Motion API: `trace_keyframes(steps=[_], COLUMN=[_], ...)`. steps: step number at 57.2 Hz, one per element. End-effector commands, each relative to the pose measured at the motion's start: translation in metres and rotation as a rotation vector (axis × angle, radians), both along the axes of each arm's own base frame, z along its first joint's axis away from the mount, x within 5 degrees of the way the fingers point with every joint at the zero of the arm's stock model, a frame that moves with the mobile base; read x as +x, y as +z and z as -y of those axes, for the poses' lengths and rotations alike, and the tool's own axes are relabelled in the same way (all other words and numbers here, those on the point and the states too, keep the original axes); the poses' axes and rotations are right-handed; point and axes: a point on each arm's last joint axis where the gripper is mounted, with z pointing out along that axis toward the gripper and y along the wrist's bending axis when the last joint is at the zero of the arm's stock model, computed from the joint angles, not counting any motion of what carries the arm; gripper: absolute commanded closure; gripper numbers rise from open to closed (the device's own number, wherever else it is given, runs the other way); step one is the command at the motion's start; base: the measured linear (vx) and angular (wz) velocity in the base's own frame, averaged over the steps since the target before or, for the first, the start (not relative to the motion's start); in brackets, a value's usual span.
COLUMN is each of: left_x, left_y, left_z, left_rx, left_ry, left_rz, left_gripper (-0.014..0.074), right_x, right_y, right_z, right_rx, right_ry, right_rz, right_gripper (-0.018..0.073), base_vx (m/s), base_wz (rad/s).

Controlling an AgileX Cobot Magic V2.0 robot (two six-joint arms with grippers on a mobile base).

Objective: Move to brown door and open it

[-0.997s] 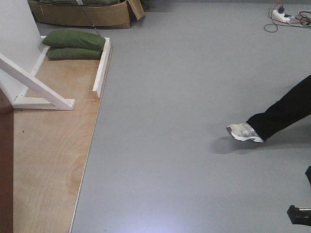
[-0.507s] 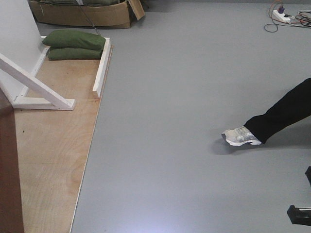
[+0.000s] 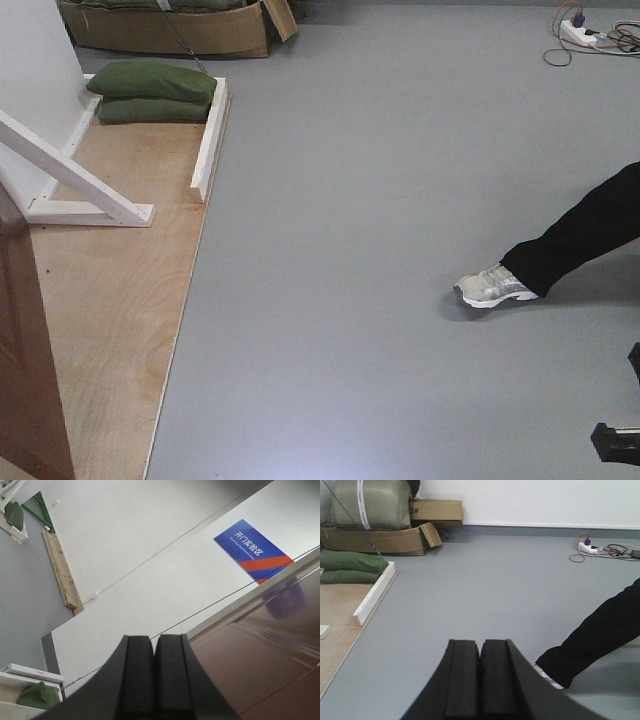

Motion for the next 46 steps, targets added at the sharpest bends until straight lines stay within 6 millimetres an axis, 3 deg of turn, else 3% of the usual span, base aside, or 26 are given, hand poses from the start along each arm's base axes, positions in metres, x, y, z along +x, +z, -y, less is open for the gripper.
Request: trace_keyframes(steps=[1, 17, 28, 46], left_x=[0.007, 0.048, 0.07, 0.089], left_y=[0.015, 0.022, 0.029, 0.029], left_z=[0.008, 0.006, 0.026, 0.051], left_rx=[0.027, 0.098, 0.149, 0.168], left_ry=[-0.086, -0.232, -0.35, -0.499], left_rz=[0.058, 0.004, -0.019, -0.018], left_gripper=[0.06, 0.06, 0.06, 0.06], right_x=[0.001, 0.001, 0.001, 0.001], right_y=[0.006, 0.006, 0.006, 0.006], right_z=[0.0, 0.0, 0.0, 0.0], right_rx=[-0.013, -0.013, -0.013, -0.013], right_ry=[-0.001, -0.001, -0.001, -0.001], right_rz=[0.087, 0.087, 0.087, 0.087], right_gripper=[0.0559, 0.0559, 0.0559, 0.0559], base_vx=[0.0, 0.0, 0.0, 0.0], base_wz=[0.0, 0.0, 0.0, 0.0])
